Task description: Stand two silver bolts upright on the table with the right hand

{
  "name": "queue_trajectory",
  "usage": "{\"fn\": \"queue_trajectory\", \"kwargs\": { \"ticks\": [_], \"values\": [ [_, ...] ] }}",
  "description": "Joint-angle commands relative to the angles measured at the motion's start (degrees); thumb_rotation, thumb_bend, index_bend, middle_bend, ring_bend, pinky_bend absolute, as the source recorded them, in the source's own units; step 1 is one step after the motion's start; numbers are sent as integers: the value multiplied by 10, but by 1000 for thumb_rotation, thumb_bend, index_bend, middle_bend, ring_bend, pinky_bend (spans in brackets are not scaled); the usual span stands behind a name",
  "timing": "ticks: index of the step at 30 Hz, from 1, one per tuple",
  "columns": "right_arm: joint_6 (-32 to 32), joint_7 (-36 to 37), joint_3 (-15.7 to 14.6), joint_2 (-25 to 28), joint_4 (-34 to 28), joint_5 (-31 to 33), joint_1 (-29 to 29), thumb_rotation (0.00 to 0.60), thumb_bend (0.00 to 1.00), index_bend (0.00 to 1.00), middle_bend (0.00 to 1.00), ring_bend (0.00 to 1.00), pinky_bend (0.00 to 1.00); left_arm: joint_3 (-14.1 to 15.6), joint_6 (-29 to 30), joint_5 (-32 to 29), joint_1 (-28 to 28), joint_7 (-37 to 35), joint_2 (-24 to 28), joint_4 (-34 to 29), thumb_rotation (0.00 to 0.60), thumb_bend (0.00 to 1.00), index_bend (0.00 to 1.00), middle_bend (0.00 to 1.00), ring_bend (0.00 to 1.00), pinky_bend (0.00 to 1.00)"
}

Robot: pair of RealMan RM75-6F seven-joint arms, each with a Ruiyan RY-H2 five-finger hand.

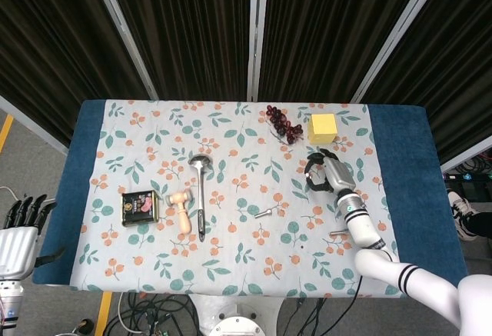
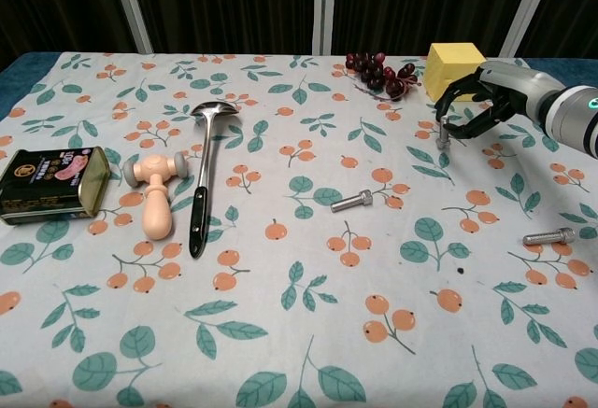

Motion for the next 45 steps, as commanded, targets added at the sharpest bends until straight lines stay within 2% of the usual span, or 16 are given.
{"fn": "queue_trajectory", "kwargs": {
  "ticks": [1, 13, 25, 32, 40, 43, 45],
  "values": [
    [-4, 17, -5, -7, 14, -14, 0, 600, 351, 541, 227, 0, 0, 0, 0, 0, 0, 0, 1, -1, 600, 0, 167, 56, 6, 0],
    [-2, 67, -12, -15, 46, -44, -3, 600, 323, 467, 223, 0, 0, -1, 1, 1, -1, 7, 3, -6, 600, 0, 168, 56, 6, 0],
    [0, 79, -18, -16, 53, -58, 1, 600, 323, 403, 216, 0, 0, -2, 0, 1, -2, 14, 4, -12, 600, 0, 168, 56, 6, 0],
    [1, 70, -24, -10, 48, -61, 0, 600, 291, 307, 196, 0, 0, -1, 0, 1, -2, 12, 4, -11, 600, 0, 168, 56, 6, 0],
    [13, 49, -28, 4, 23, -62, -1, 600, 189, 231, 173, 0, 0, -2, 2, 2, -3, 12, 5, -11, 600, 0, 168, 56, 6, 0],
    [34, 25, -34, 26, -10, -80, -5, 600, 185, 206, 155, 0, 0, -2, 2, 2, -2, 11, 6, -12, 600, 0, 168, 56, 6, 0],
    [55, -1, -43, 54, -54, -104, -8, 600, 185, 206, 149, 0, 0, -2, 4, 3, -2, 11, 7, -12, 600, 0, 167, 56, 6, 0]
  ]
}}
